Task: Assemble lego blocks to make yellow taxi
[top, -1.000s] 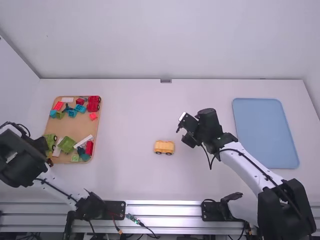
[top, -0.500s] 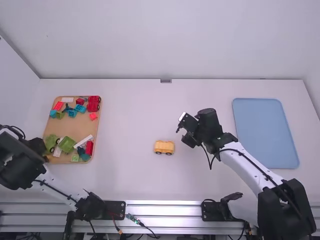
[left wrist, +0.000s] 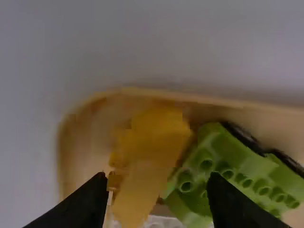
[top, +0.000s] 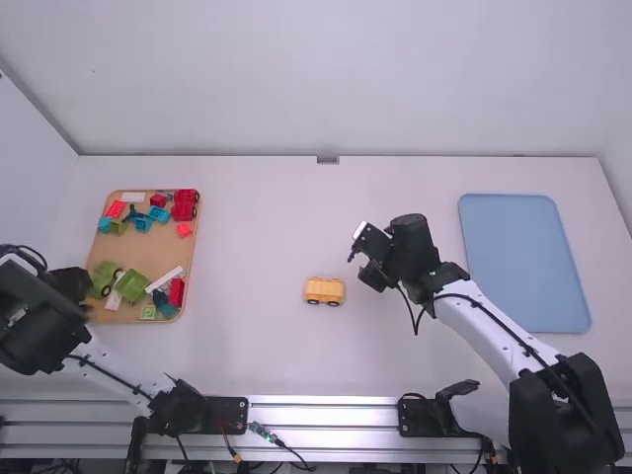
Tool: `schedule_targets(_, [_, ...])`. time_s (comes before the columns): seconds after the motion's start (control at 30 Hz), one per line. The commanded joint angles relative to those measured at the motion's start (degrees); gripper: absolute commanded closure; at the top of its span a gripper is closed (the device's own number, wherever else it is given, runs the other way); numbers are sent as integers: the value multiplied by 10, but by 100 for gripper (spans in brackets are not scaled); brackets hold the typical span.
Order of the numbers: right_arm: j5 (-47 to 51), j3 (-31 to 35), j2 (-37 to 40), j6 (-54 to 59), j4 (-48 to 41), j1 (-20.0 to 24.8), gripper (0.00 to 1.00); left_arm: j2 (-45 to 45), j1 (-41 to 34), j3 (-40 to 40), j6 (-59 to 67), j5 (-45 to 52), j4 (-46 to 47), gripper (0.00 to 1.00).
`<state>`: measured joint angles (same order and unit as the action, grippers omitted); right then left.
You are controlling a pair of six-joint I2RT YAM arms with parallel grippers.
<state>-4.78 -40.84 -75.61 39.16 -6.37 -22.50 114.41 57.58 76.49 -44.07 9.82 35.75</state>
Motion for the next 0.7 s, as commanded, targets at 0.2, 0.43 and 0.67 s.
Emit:
schedule_targets(0.2, [-3, 4, 8, -4, 0, 0, 1, -19, -28, -1, 52, 41, 0, 23])
schedule_targets(0.43, [-4, 4, 8, -4, 0, 0, 1, -21, -20, 78, 79, 27, 120, 5])
schedule_targets(0.67, [-3, 4, 8, -4, 0, 0, 1, -21, -14, 110, 74, -35, 200, 1])
